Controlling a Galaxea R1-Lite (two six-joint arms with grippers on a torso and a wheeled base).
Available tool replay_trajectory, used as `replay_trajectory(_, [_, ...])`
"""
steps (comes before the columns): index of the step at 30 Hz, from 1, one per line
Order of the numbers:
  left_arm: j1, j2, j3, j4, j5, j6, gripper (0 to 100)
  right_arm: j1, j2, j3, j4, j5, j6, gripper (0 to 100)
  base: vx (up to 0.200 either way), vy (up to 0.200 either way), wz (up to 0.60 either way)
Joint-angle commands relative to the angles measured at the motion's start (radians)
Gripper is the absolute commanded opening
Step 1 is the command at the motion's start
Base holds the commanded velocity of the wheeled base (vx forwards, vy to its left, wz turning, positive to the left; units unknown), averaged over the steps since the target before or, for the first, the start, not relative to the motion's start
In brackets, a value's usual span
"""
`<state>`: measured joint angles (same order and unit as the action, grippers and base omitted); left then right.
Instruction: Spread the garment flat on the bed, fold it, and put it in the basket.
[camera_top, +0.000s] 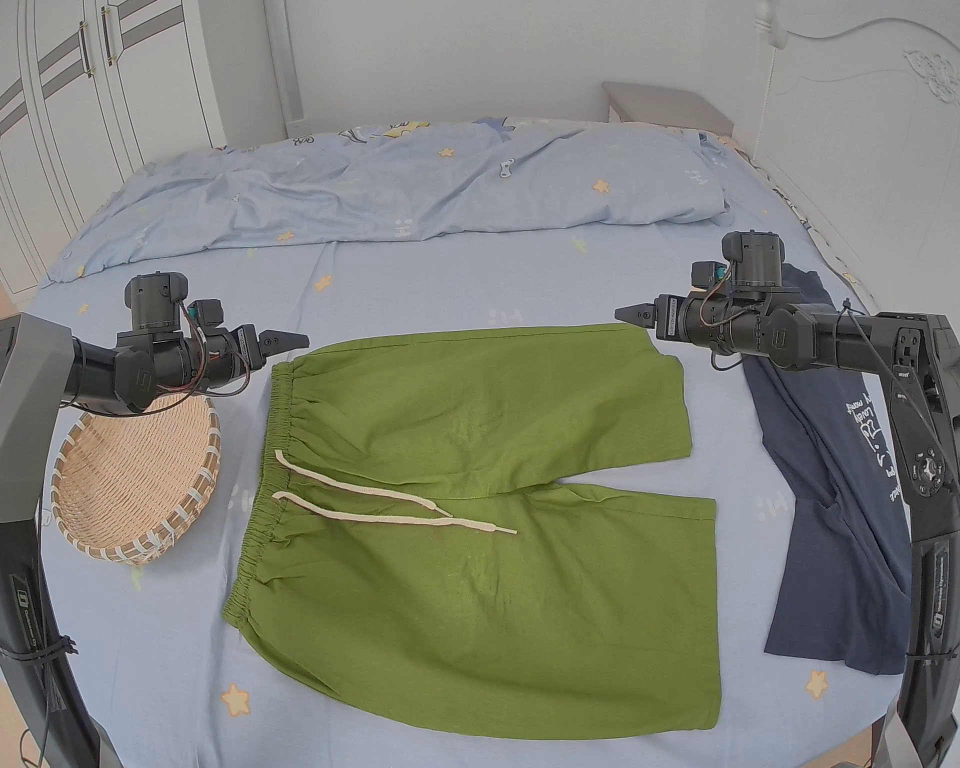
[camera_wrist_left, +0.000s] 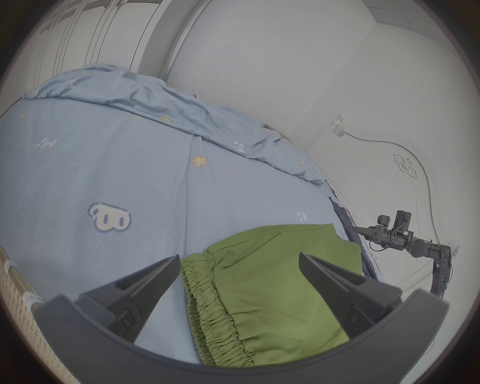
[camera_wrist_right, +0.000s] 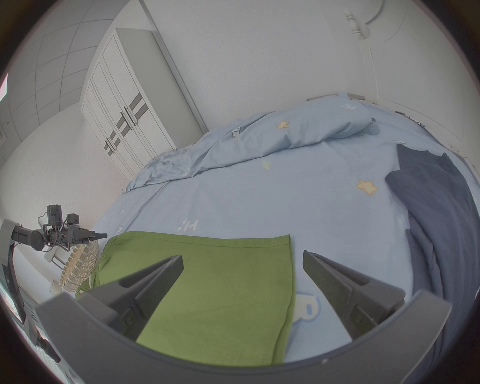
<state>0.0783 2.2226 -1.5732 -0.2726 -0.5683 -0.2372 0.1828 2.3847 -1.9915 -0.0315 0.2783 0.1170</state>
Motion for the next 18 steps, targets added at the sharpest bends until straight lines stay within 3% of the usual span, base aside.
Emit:
replay_trajectory(1, [-0.003,-0.015,0.013,0.001,-0.001,-0.001,100,-0.008,-0.027,0.014,0.001,0.001,0.003,100,0.0,0.0,0.0])
replay_trajectory(3, [-0.012,-0.044,0.022,0.004,0.005,-0.001,100,-0.014,-0.065,0.036,0.002,0.001,0.01,100,0.0,0.0,0.0])
replay_trajectory(10, [-0.023,-0.274,0.202,0.009,0.027,-0.063,100,-0.078,-0.357,0.349,-0.004,0.012,0.044,100,0.0,0.0,0.0])
replay_trajectory(12, [-0.043,-0.396,0.372,0.001,0.019,-0.114,100,-0.092,-0.544,0.623,-0.027,0.056,0.096,100,0.0,0.0,0.0])
replay_trajectory(13, [-0.043,-0.406,0.39,0.001,0.019,-0.114,100,-0.092,-0.559,0.649,-0.03,0.064,0.099,100,0.0,0.0,0.0])
replay_trajectory(16, [-0.035,-0.515,0.604,0.003,0.007,-0.122,100,-0.097,-0.73,0.961,-0.088,0.121,0.112,100,0.0,0.0,0.0])
replay_trajectory(17, [-0.035,-0.515,0.604,0.003,0.007,-0.122,100,-0.097,-0.73,0.961,-0.088,0.121,0.112,100,0.0,0.0,0.0])
replay_trajectory(18, [-0.031,-0.561,0.72,0.003,-0.01,-0.122,100,-0.089,-0.811,1.113,-0.137,0.127,0.113,100,0.0,0.0,0.0])
